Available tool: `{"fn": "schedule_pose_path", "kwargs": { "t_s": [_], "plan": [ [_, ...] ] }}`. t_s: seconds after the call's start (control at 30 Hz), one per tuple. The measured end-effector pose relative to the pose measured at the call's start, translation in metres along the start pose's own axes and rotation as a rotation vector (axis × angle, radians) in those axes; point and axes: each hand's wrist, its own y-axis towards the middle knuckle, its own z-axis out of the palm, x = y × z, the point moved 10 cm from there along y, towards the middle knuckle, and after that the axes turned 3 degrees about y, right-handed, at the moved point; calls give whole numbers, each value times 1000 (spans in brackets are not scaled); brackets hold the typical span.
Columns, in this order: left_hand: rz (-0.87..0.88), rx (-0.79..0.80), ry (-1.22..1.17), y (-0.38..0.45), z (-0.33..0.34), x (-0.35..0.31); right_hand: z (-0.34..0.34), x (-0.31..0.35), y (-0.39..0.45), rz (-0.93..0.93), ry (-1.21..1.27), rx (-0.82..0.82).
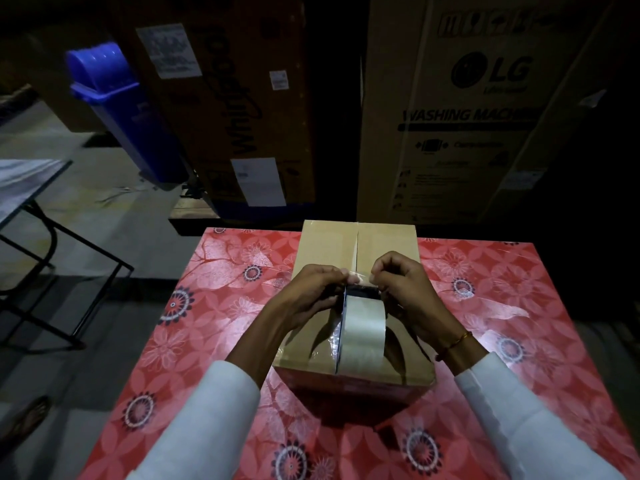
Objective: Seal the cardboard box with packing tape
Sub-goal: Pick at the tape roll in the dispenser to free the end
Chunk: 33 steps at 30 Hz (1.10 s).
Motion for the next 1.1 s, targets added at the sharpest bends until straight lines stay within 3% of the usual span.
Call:
{"fn": "schedule_pose_path", "kwargs": {
  "t_s": [0.23,0.37,0.77,1.1],
  "plan": [
    [-16,130,-81,-5,9,4,-1,0,3,-83,-179,-72],
    [16,62,-45,-3,10,-3,1,7,-1,-138,-246,-56],
    [97,77,-223,-13,5,-8,0,1,0,-119,-194,-62],
    [166,14,-130,-15,5,-12,0,-3,3,-57,-106,-60]
  ]
}}
